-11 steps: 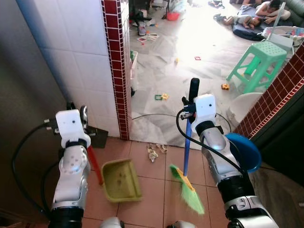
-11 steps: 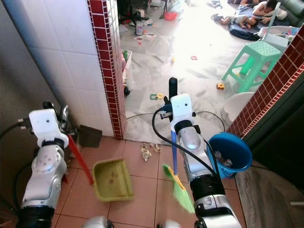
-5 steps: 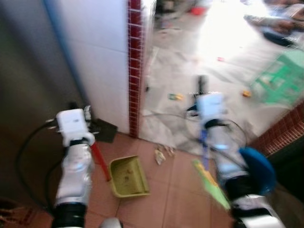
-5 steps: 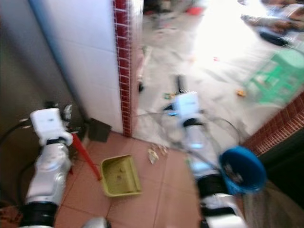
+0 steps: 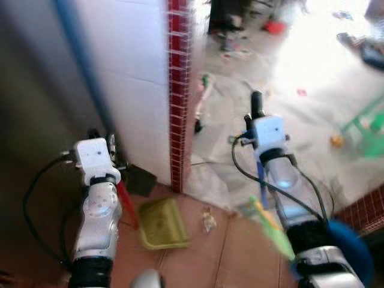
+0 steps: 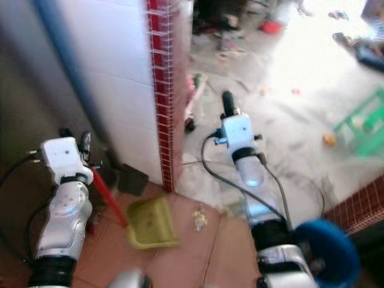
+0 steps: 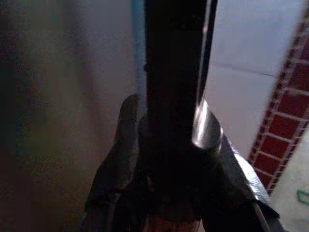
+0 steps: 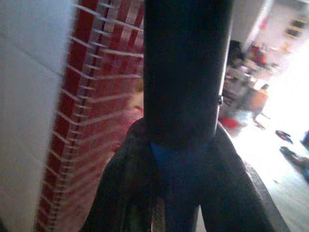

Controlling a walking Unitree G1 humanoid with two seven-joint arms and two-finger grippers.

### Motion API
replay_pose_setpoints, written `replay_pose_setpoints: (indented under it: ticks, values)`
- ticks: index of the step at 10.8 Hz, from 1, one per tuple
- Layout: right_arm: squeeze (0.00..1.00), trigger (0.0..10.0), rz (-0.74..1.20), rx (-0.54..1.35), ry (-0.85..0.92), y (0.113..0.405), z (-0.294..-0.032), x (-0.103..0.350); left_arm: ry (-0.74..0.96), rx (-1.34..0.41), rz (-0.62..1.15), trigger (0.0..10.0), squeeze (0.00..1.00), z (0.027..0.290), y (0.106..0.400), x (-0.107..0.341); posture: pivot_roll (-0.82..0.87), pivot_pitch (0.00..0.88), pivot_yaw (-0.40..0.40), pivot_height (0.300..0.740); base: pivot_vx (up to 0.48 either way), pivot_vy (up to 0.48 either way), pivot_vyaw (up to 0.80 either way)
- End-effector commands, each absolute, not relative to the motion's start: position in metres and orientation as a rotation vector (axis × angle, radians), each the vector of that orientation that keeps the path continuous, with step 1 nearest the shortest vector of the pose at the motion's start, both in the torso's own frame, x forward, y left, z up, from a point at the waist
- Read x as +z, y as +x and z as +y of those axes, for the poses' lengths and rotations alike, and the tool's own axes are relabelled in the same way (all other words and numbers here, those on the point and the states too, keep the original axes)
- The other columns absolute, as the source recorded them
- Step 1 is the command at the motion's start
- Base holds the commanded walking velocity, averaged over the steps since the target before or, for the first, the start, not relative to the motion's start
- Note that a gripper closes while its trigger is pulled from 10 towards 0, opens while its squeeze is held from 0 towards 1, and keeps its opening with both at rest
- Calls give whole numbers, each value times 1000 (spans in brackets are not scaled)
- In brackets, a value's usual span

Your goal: Sweep floor

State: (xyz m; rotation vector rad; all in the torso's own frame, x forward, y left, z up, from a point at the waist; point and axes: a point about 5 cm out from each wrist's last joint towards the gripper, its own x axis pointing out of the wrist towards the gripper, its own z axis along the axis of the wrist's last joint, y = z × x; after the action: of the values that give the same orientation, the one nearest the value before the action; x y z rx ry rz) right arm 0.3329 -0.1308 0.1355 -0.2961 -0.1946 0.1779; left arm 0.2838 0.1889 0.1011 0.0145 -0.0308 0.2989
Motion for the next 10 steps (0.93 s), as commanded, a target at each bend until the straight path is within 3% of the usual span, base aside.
replay_pose_setpoints:
  ticks: [1, 5, 10]
  values:
    - [0, 10000, -264, 164, -279, 334, -135, 149, 54, 292, -108, 10000, 0, 187, 288, 118, 15, 0, -27, 740, 255, 0, 0]
    - [0, 10000, -265, 169, -275, 334, -134, 149, 54, 325, -122, 10000, 0, 185, 289, 117, 13, 6, -25, 740, 63, 0, 0]
    - [0, 10000, -235, 155, -240, 332, -134, 148, -42, 241, -34, 10000, 0, 156, 314, 92, -26, 71, -28, 740, 0, 0, 0]
